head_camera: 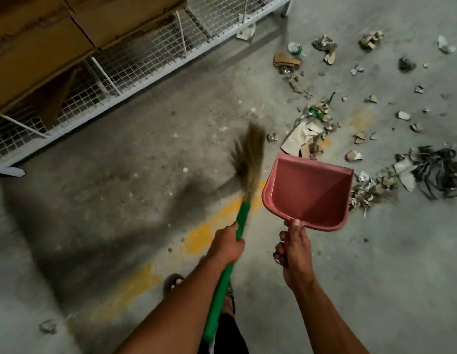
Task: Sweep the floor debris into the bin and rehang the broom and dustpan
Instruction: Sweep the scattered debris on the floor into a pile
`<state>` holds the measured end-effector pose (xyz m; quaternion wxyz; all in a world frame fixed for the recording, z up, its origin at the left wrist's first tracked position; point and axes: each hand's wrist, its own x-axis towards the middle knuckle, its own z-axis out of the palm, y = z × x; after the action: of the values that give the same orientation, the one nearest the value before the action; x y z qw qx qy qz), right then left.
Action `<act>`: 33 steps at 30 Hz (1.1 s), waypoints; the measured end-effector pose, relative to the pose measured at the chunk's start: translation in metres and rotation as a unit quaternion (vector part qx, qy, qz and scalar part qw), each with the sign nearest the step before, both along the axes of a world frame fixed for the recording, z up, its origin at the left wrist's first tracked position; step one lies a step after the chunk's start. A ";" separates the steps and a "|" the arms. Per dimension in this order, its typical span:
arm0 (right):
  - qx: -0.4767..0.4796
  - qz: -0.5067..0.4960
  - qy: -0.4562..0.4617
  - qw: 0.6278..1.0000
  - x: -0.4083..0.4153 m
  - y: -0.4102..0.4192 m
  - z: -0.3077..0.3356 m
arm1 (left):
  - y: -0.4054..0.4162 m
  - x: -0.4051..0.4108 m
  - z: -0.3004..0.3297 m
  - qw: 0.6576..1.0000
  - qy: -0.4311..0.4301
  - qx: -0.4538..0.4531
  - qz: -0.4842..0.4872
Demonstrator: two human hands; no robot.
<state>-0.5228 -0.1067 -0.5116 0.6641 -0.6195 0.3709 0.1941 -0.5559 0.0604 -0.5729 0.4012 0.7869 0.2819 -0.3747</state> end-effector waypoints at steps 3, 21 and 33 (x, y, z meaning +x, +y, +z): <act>-0.009 0.020 0.001 1.000 -0.008 -0.003 -0.001 | -0.023 0.022 0.009 0.994 -0.025 -0.076 0.081; 0.118 0.062 0.111 0.985 0.023 0.009 -0.019 | -0.052 0.092 -0.043 0.946 0.036 -0.149 0.287; 0.106 0.036 0.105 0.988 0.037 -0.028 -0.020 | -0.053 0.149 -0.088 0.937 -0.006 -0.160 0.310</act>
<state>-0.4858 -0.1348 -0.5317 0.6762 -0.5345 0.3931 0.3202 -0.4067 0.0069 -0.6613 0.6195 0.5882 0.4461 -0.2670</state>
